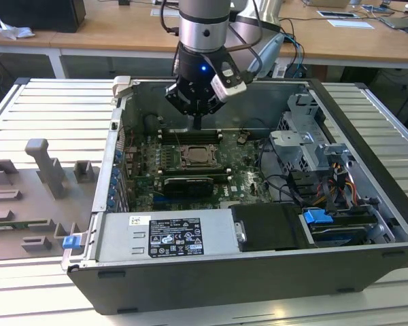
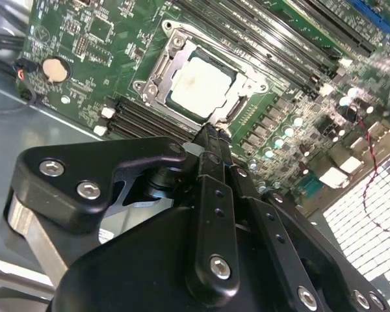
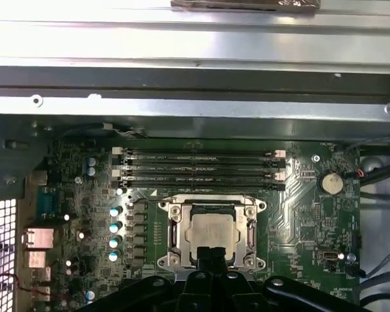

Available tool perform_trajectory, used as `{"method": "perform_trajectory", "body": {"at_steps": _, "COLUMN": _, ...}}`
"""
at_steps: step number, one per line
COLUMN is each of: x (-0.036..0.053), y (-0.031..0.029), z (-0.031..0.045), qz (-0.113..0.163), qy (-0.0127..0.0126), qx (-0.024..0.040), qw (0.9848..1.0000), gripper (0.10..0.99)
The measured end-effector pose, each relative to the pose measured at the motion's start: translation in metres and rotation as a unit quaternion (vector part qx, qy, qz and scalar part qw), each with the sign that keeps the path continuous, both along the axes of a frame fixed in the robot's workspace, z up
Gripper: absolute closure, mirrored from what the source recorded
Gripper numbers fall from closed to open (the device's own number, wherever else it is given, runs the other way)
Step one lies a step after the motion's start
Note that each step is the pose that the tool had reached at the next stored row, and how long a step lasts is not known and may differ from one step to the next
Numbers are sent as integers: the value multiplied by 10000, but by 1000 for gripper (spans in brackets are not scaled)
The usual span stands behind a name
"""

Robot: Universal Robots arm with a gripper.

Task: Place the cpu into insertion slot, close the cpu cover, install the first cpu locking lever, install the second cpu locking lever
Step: 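Install the first cpu locking lever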

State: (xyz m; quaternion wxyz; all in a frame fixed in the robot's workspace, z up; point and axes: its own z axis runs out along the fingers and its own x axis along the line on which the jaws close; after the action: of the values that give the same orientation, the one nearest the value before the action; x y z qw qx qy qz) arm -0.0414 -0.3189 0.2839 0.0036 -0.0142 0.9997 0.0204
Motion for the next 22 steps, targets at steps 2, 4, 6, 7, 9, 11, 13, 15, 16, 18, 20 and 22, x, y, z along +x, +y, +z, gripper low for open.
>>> {"method": "perform_trajectory", "body": {"at_steps": 2, "x": 0, "y": 0, "z": 0, "qz": 82, "qy": 0, "qx": 0, "qw": 10000, "gripper": 980}}
{"method": "perform_trajectory", "body": {"at_steps": 4, "x": -1, "y": 0, "z": 0, "qz": 116, "qy": -2, "qx": 0, "qw": 9999, "gripper": 980}}
{"method": "perform_trajectory", "body": {"at_steps": 6, "x": -17, "y": 0, "z": -2, "qz": 118, "qy": -3, "qx": 1, "qw": 9999, "gripper": 980}}
{"method": "perform_trajectory", "body": {"at_steps": 7, "x": -59, "y": 0, "z": -2, "qz": 120, "qy": -2, "qx": 1, "qw": 9999, "gripper": 980}}
{"method": "perform_trajectory", "body": {"at_steps": 9, "x": -189, "y": 1, "z": -34, "qz": 250, "qy": -3, "qx": 38, "qw": 9997, "gripper": 980}}
{"method": "perform_trajectory", "body": {"at_steps": 11, "x": -329, "y": 5, "z": -74, "qz": 238, "qy": -14, "qx": 39, "qw": 9997, "gripper": 980}}
{"method": "perform_trajectory", "body": {"at_steps": 13, "x": -387, "y": 7, "z": -84, "qz": 229, "qy": -15, "qx": 40, "qw": 9997, "gripper": 980}}
{"method": "perform_trajectory", "body": {"at_steps": 15, "x": -441, "y": 8, "z": -92, "qz": 221, "qy": -15, "qx": 40, "qw": 9997, "gripper": 980}}
{"method": "perform_trajectory", "body": {"at_steps": 16, "x": -468, "y": 10, "z": -97, "qz": 220, "qy": -16, "qx": 40, "qw": 9997, "gripper": 980}}
{"method": "perform_trajectory", "body": {"at_steps": 18, "x": -524, "y": 17, "z": -117, "qz": 221, "qy": -17, "qx": 40, "qw": 9997, "gripper": 980}}
{"method": "perform_trajectory", "body": {"at_steps": 20, "x": -559, "y": 33, "z": -146, "qz": 220, "qy": -17, "qx": 39, "qw": 9997, "gripper": 980}}
{"method": "perform_trajectory", "body": {"at_steps": 22, "x": -587, "y": 66, "z": -183, "qz": 221, "qy": -18, "qx": 41, "qw": 9997, "gripper": 980}}
